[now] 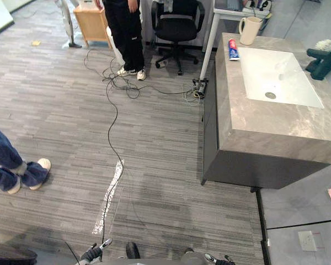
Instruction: Organize washtable
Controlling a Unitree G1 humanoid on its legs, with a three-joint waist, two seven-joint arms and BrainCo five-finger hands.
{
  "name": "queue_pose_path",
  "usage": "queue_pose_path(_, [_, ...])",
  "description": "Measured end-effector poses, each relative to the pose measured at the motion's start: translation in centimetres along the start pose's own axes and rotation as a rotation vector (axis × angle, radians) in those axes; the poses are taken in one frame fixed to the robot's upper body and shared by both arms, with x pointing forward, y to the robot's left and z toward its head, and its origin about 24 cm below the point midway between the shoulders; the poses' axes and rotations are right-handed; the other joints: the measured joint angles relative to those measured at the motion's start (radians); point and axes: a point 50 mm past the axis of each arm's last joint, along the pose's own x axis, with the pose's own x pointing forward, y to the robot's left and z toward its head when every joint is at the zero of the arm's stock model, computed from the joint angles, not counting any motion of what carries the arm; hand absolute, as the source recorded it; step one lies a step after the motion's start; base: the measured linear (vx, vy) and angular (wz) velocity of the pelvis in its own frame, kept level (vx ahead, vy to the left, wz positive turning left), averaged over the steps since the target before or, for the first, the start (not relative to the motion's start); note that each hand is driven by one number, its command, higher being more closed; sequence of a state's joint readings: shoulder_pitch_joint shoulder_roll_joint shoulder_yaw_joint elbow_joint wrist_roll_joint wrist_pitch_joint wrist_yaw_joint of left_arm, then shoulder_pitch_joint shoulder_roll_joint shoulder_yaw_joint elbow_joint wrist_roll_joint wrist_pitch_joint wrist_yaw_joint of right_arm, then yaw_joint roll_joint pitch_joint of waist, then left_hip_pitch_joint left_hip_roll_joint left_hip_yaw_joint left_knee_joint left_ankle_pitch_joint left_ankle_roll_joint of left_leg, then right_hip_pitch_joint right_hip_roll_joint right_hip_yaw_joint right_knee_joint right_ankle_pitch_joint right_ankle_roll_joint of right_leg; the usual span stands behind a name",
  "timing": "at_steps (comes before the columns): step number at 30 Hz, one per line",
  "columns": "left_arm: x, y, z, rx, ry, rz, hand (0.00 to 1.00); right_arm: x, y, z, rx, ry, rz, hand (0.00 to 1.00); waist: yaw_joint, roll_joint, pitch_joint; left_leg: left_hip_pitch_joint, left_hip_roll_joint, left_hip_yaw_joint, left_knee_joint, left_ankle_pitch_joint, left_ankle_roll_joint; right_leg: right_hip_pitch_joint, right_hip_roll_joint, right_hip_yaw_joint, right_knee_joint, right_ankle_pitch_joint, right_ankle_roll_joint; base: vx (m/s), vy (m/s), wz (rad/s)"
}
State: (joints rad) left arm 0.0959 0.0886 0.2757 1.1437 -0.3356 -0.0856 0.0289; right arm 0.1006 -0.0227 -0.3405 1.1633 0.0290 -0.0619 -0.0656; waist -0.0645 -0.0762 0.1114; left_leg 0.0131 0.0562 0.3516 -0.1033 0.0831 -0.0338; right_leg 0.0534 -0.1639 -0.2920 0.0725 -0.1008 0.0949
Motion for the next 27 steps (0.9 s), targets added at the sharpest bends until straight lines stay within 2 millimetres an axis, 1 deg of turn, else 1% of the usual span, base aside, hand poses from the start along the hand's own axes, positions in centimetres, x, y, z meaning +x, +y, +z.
queue_pose_path(1, [0.0, 0.0, -0.1, -0.011, 0.002, 0.002, 0.0, 0.0, 0.0, 0.1, 0.001, -0.002, 0.001, 0.0, 0.0, 0.0, 0.001, 0.001, -0.012, -0.007, 0.0, -0.012, 0.011, 0.002, -0.014, -0.01, 0.011, -0.006, 0.009, 0.04, 0.111, 0.22])
queue_pose_path(2, [0.0, 0.0, -0.1, -0.019, 0.002, 0.005, 0.0, 0.0, 0.0, 0.0, 0.002, 0.0, 0.001, 0.0, 0.001, -0.003, 0.003, 0.002, -0.029, -0.016, 0.0, -0.039, 0.02, 0.002, -0.039, -0.02, 0.03, -0.018, 0.026, 0.03, 0.123, 0.33])
queue_pose_path(3, [0.0, 0.0, -0.1, -0.02, 0.002, 0.005, 0.0, 0.0, 0.0, 0.0, 0.003, 0.002, 0.001, 0.0, 0.002, -0.015, 0.009, 0.005, -0.048, -0.022, 0.0, -0.059, 0.037, 0.0, -0.061, -0.037, 0.069, -0.031, 0.036, 0.07, 0.186, 0.47])
queue_pose_path(4, [0.0, -0.2, -0.2, -0.022, 0.004, 0.0, 0.0, 0.0, -0.1, 0.3, 0.002, -0.01, 0.0, 0.0, -0.001, 0.005, 0.018, 0.024, -0.059, -0.035, 0.0, -0.081, 0.044, -0.024, -0.09, -0.048, 0.189, -0.038, 0.033, 0.08, 0.204, 0.62])
queue_pose_path(5, [-0.1, -0.4, -0.6, -0.026, 0.012, -0.004, 0.0, 0.0, -0.5, 0.4, 0.004, -0.021, -0.008, 0.0, -0.006, 0.018, 0.03, 0.05, -0.054, -0.055, 0.001, -0.082, 0.046, -0.076, -0.11, -0.042, 0.358, -0.009, -0.012, 0.07, 0.161, 0.59])
queue_pose_path(6, [-0.1, -0.4, -0.6, -0.026, 0.014, -0.002, 0.0, 0.0, -0.6, 0.4, 0.002, -0.027, -0.008, 0.0, -0.006, 0.024, 0.032, 0.067, -0.052, -0.07, 0.001, -0.088, 0.055, -0.1, -0.119, -0.028, 0.442, 0.013, -0.042, 0.11, 0.134, 0.58])
queue_pose_path(7, [-0.2, -0.1, -0.8, -0.023, 0.018, 0.002, 0.0, 0.0, -0.8, 0.7, -0.013, -0.04, -0.011, 0.0, -0.006, 0.044, 0.034, 0.096, -0.034, -0.102, 0.001, -0.094, 0.067, -0.155, -0.111, 0.013, 0.557, -0.013, -0.057, 0.15, 0.084, 0.46])
queue_pose_path(8, [-0.2, 0.4, -0.7, -0.017, 0.016, 0.011, 0.0, 0.0, -0.6, 1.0, -0.039, -0.052, 0.001, 0.0, -0.004, 0.038, 0.033, 0.107, -0.016, -0.119, 0.001, -0.104, 0.081, -0.2, -0.072, 0.021, 0.574, -0.083, -0.058, 0.18, 0.104, 0.42])
queue_pose_path(9, [-0.2, 0.5, -0.6, -0.015, 0.015, 0.012, 0.0, 0.0, -0.5, 1.0, -0.043, -0.052, 0.004, 0.0, -0.005, 0.039, 0.033, 0.107, -0.007, -0.129, 0.002, -0.106, 0.084, -0.227, -0.049, 0.021, 0.562, -0.103, -0.062, 0.21, 0.088, 0.37])
queue_pose_path(10, [-0.1, 0.5, -0.5, -0.014, 0.015, 0.008, 0.0, 0.0, -0.4, 1.0, -0.056, -0.057, 0.011, 0.0, -0.007, 0.04, 0.034, 0.1, 0.005, -0.147, 0.006, -0.11, 0.088, -0.291, -0.008, 0.015, 0.518, -0.109, -0.061, 0.19, 0.073, 0.31])
queue_pose_path(11, [-0.1, 0.4, -0.5, -0.012, 0.021, 0.006, 0.0, 0.0, -0.4, 1.1, -0.06, -0.059, 0.01, 0.0, -0.007, 0.042, 0.035, 0.098, 0.008, -0.158, 0.008, -0.114, 0.092, -0.318, 0.009, 0.016, 0.478, -0.106, -0.059, 0.32, 0.079, 0.44])
queue_pose_path(12, [-0.1, 0.3, -0.5, -0.002, 0.034, 0.003, 0.0, 0.0, -0.4, 1.1, -0.063, -0.06, 0.009, 0.0, -0.012, 0.048, 0.04, 0.107, 0.007, -0.177, 0.008, -0.132, 0.091, -0.364, 0.031, 0.016, 0.345, -0.071, -0.043, 0.27, 0.046, 0.43])
queue_pose_path(13, [-0.1, 0.2, -0.6, 0.006, 0.042, 0.002, 0.0, 0.0, -0.7, 1.2, -0.067, -0.061, 0.001, 0.0, -0.018, 0.052, 0.044, 0.122, 0.004, -0.188, 0.008, -0.145, 0.086, -0.374, 0.037, 0.017, 0.232, -0.018, -0.035, 0.3, 0.034, 0.45])
queue_pose_path(14, [-0.1, 0.3, -0.7, 0.01, 0.044, 0.002, 0.0, 0.0, -0.7, 1.2, -0.068, -0.059, 0.001, 0.0, -0.023, 0.053, 0.049, 0.139, 0.0, -0.192, 0.008, -0.152, 0.073, -0.373, 0.039, 0.014, 0.162, 0.019, -0.03, 0.31, -0.001, 0.41])
queue_pose_path(15, [-0.1, 0.3, -0.7, 0.02, 0.046, 0.004, 0.0, 0.0, -0.7, 1.1, -0.066, -0.054, 0.001, 0.0, -0.03, 0.05, 0.055, 0.18, -0.011, -0.195, 0.008, -0.174, 0.057, -0.376, 0.038, 0.008, 0.068, 0.084, -0.015, 0.42, -0.027, 0.35])
queue_pose_path(16, [-0.2, 0.5, -1.1, 0.036, 0.055, 0.005, 0.0, 0.0, -0.8, 0.9, -0.064, -0.048, -0.002, 0.0, -0.03, 0.05, 0.054, 0.215, -0.027, -0.194, 0.008, -0.202, 0.044, -0.389, 0.024, -0.007, 0.047, 0.115, -0.028, 0.44, -0.04, 0.3])
queue_pose_path(17, [-0.2, 0.5, -1.2, 0.037, 0.058, 0.002, 0.0, 0.0, -0.9, 0.9, -0.06, -0.048, -0.004, 0.0, -0.032, 0.052, 0.053, 0.233, -0.033, -0.194, 0.008, -0.219, 0.041, -0.397, 0.021, -0.009, 0.051, 0.125, -0.042, 0.5, -0.08, 0.25])
queue_pose_path(18, [-0.2, 0.2, -1.2, 0.039, 0.056, -0.007, 0.0, 0.0, -0.9, 1.1, -0.052, -0.059, -0.006, 0.0, -0.032, 0.056, 0.052, 0.257, -0.039, -0.204, 0.012, -0.255, 0.036, -0.428, 0.021, -0.001, 0.083, 0.143, -0.074, 0.56, -0.129, 0.35])
queue_pose_path(19, [-0.3, 0.0, -1.2, 0.039, 0.051, -0.021, 0.0, -0.1, -1.2, 0.9, -0.027, -0.058, -0.015, 0.0, -0.036, 0.062, 0.048, 0.241, -0.03, -0.218, 0.075, -0.316, 0.03, -0.443, 0.033, 0.005, 0.129, 0.147, -0.094, 0.6, -0.17, 0.39])
queue_pose_path(20, [-0.3, -0.2, -1.3, 0.03, 0.052, -0.025, 0.0, -0.2, -1.5, 0.6, -0.017, -0.05, -0.024, 0.0, -0.039, 0.073, 0.043, 0.232, -0.016, -0.225, 0.113, -0.354, 0.018, -0.44, 0.047, 0.0, 0.145, 0.135, -0.099, 0.67, -0.235, 0.43])
queue_pose_path(21, [-0.5, 0.1, -2.1, 0.009, 0.069, -0.015, 0.0, -0.3, -1.8, -0.3, 0.009, -0.021, -0.04, 0.0, -0.035, 0.079, 0.013, 0.221, 0.003, -0.225, 0.21, -0.414, -0.017, -0.42, 0.074, -0.002, 0.144, 0.158, -0.105, 0.85, -0.335, 0.29])
queue_pose_path(22, [-0.6, -0.5, -2.3, -0.01, 0.076, -0.023, 0.0, -0.3, -2.5, -0.1, 0.024, -0.017, -0.064, 0.0, -0.034, 0.112, 0.014, 0.157, 0.063, -0.19, 0.399, -0.438, -0.06, -0.399, 0.103, -0.012, 0.163, 0.176, -0.138, 0.71, -0.282, 0.18])
queue_pose_path(23, [-0.6, -0.9, -2.5, -0.015, 0.076, -0.031, 0.0, -0.3, -2.8, 0.1, 0.024, -0.023, -0.074, 0.0, -0.035, 0.129, 0.012, 0.113, 0.092, -0.178, 0.517, -0.436, -0.074, -0.381, 0.12, -0.019, 0.159, 0.163, -0.139, 0.84, -0.306, -0.04])
queue_pose_path(24, [-0.5, -1.4, -2.1, -0.019, 0.065, -0.046, 0.0, -0.2, -3.2, 0.4, 0.036, -0.034, -0.092, 0.0, -0.031, 0.157, 0.014, 0.013, 0.158, -0.159, 0.778, -0.397, -0.147, -0.341, 0.153, -0.031, 0.15, 0.13, -0.153, 0.71, -0.207, -0.19])
queue_pose_path(25, [-0.5, -2.1, -1.8, -0.039, 0.057, -0.057, 0.0, -0.1, -3.2, 0.8, 0.053, -0.043, -0.1, 0.0, -0.03, 0.164, 0.017, -0.063, 0.214, -0.144, 0.97, -0.387, -0.168, -0.286, 0.182, -0.027, 0.133, 0.113, -0.168, 0.82, -0.236, -0.22])
queue_pose_path(26, [-0.4, -2.4, -1.5, -0.054, 0.048, -0.062, 0.0, -0.1, -2.9, 1.0, 0.063, -0.046, -0.097, 0.0, -0.031, 0.156, 0.022, -0.086, 0.231, -0.133, 1.033, -0.39, -0.163, -0.249, 0.191, -0.021, 0.117, 0.109, -0.175, 0.61, -0.151, -0.18])
queue_pose_path(27, [-0.2, -2.3, -0.4, -0.069, 0.015, -0.063, 0.0, 0.0, -2.2, 1.3, 0.07, -0.052, -0.08, 0.0, -0.029, 0.128, 0.04, -0.113, 0.245, -0.108, 1.091, -0.396, -0.155, -0.159, 0.197, -0.001, 0.071, 0.108, -0.176, 0.44, -0.103, -0.07])
